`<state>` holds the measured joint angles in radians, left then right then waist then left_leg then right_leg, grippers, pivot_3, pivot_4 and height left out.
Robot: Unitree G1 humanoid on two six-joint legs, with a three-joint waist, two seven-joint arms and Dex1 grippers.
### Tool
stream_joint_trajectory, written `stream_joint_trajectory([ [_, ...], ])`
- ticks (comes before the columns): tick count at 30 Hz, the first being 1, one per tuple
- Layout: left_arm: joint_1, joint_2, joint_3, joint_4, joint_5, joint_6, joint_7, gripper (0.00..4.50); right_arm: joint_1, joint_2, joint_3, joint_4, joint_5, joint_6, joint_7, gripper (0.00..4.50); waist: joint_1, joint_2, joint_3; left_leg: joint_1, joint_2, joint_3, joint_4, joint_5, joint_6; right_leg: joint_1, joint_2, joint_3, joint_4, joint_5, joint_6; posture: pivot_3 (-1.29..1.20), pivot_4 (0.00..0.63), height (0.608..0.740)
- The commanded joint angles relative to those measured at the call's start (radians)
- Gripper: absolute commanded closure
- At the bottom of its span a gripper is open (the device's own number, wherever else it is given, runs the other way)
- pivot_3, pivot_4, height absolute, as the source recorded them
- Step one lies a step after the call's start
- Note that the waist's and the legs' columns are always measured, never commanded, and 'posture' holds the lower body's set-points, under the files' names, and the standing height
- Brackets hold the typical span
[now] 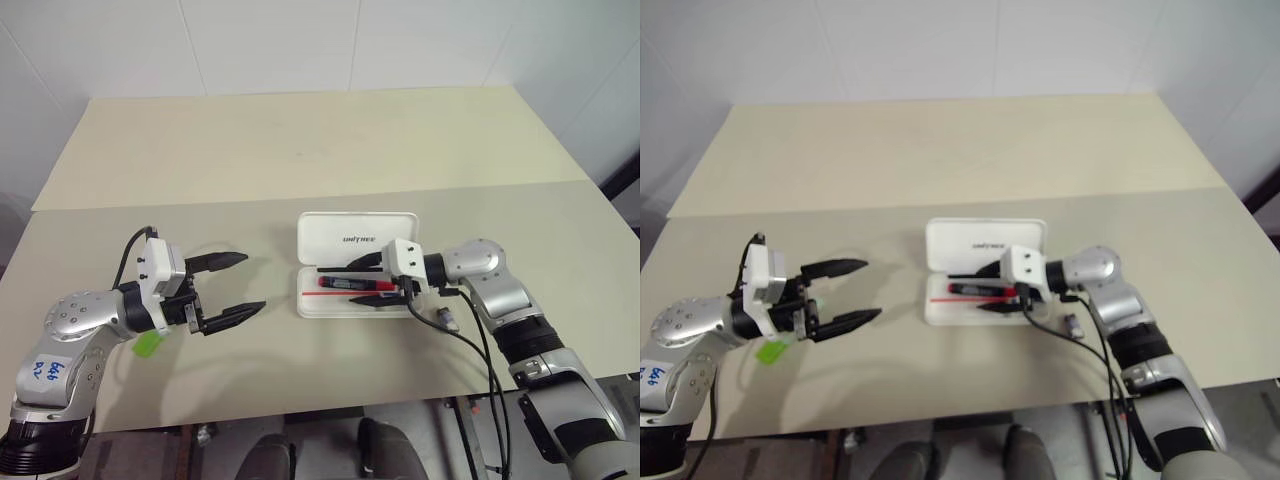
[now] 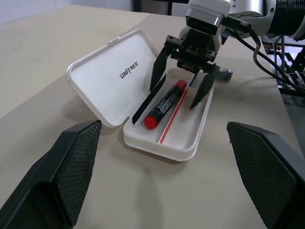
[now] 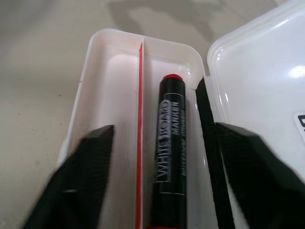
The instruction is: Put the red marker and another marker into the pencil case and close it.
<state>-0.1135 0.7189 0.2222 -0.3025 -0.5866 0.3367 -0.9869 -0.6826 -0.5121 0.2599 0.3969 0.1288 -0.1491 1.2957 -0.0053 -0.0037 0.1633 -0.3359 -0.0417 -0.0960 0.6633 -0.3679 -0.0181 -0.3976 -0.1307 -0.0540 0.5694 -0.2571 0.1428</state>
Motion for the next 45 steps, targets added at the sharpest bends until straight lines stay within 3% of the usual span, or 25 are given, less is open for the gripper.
stream_joint_trajectory([
  [1, 0.004, -0.002, 0.013, -0.030, -0.009, -0.006, 0.009, 0.00, -0.006, 0.014, -0.066, -0.110, 0.123, 0.059, 0.032, 0.05, 0.000, 0.000, 0.000, 0.000, 0.000, 0.000, 0.000, 0.000, 0.000, 0.000, 0.000, 0.000, 0.000, 0.000, 0.000, 0.00, 0.150, 0.740],
  [5, 0.043, 0.002, 0.041, -0.050, -0.007, -0.010, 0.028, 0.00, 0.029, -0.002, -0.125, -0.269, 0.310, 0.225, 0.090, 0.05, 0.001, 0.000, 0.000, 0.000, 0.001, -0.001, 0.000, 0.000, 0.000, 0.000, 0.001, 0.000, 0.000, 0.000, 0.000, 0.00, 0.150, 0.740],
  [9, 0.134, 0.005, 0.116, -0.073, 0.001, -0.030, 0.058, 0.00, 0.068, -0.054, -0.185, -0.346, 0.395, 0.250, 0.157, 0.05, 0.004, 0.000, 0.000, 0.000, 0.001, -0.002, 0.000, -0.002, 0.000, 0.000, 0.000, 0.000, 0.000, 0.000, 0.000, 0.00, 0.150, 0.740],
  [17, 0.336, -0.014, 0.303, -0.057, 0.034, -0.119, 0.088, 0.00, 0.120, -0.183, -0.243, -0.341, 0.453, 0.297, 0.263, 0.05, 0.005, 0.001, 0.000, -0.001, 0.001, -0.001, -0.001, -0.003, 0.001, 0.000, -0.001, 0.000, -0.002, 0.000, -0.001, 0.00, 0.150, 0.740],
  [24, 0.442, -0.049, 0.359, -0.040, 0.071, -0.192, 0.096, 0.00, 0.148, -0.292, -0.239, -0.250, 0.431, 0.192, 0.318, 0.05, 0.009, 0.000, 0.000, 0.000, 0.001, 0.000, 0.000, -0.003, 0.001, 0.002, -0.001, 0.001, -0.004, 0.000, -0.001, 0.00, 0.150, 0.740],
  [34, 0.469, -0.106, 0.358, 0.121, 0.144, -0.305, 0.134, 0.00, 0.169, -0.343, -0.190, -0.235, 0.478, 0.146, 0.319, 0.05, 0.006, 0.000, 0.000, 0.001, 0.002, 0.001, 0.000, -0.004, 0.000, 0.002, 0.000, 0.000, -0.005, -0.001, -0.001, 0.00, 0.150, 0.740],
  [45, 0.359, -0.143, 0.246, 0.318, 0.190, -0.376, 0.143, 0.00, 0.133, -0.308, -0.183, -0.245, 0.462, 0.145, 0.319, 0.05, 0.014, -0.001, 0.000, 0.001, 0.002, 0.000, 0.000, -0.004, 0.000, 0.002, -0.002, -0.001, -0.004, 0.000, -0.001, 0.00, 0.150, 0.740],
])
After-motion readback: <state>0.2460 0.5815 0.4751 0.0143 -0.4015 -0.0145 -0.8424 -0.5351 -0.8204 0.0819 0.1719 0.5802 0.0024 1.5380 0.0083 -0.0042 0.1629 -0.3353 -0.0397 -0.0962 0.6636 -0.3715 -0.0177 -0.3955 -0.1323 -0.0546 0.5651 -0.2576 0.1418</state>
